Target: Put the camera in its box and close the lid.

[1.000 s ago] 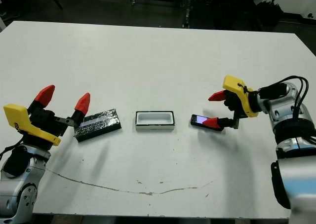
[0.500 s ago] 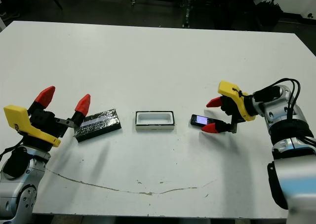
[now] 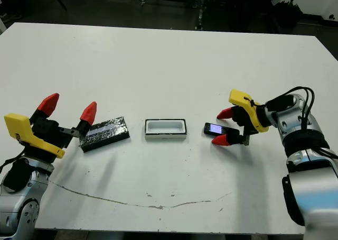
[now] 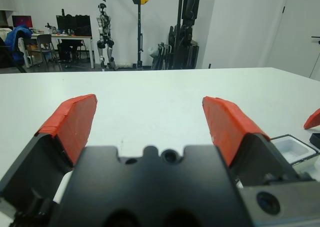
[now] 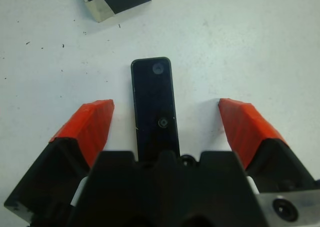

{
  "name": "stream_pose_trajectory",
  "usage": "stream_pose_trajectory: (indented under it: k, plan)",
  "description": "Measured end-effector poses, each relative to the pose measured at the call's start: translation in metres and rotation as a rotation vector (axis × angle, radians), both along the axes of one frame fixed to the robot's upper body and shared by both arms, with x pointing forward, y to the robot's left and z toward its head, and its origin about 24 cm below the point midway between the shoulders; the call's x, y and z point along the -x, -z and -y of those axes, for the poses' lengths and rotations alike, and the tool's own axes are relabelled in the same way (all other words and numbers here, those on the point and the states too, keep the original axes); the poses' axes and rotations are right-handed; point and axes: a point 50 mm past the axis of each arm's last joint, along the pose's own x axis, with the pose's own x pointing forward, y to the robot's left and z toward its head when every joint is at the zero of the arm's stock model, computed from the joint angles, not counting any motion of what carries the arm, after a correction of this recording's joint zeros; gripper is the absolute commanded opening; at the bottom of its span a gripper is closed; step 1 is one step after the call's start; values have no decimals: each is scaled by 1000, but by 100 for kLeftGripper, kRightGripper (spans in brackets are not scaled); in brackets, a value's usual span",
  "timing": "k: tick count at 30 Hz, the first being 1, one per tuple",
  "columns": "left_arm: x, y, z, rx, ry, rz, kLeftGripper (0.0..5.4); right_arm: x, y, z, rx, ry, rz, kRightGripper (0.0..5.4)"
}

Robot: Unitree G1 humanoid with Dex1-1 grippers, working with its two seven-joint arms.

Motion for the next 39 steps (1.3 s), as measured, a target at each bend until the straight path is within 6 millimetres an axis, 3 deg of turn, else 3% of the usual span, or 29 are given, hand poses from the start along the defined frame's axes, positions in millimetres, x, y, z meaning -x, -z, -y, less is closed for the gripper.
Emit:
stream_pose_trajectory:
  k: [6, 32, 39]
  plan:
    - [0, -1, 0, 7, 4, 0, 540, 0, 1, 0, 1, 15, 9, 502]
    - [1, -1, 1, 7, 5, -4, 540, 1, 2, -11, 39, 28, 42, 178]
    - [1, -1, 1, 7, 4, -4, 540, 1, 1, -11, 51, 16, 46, 167]
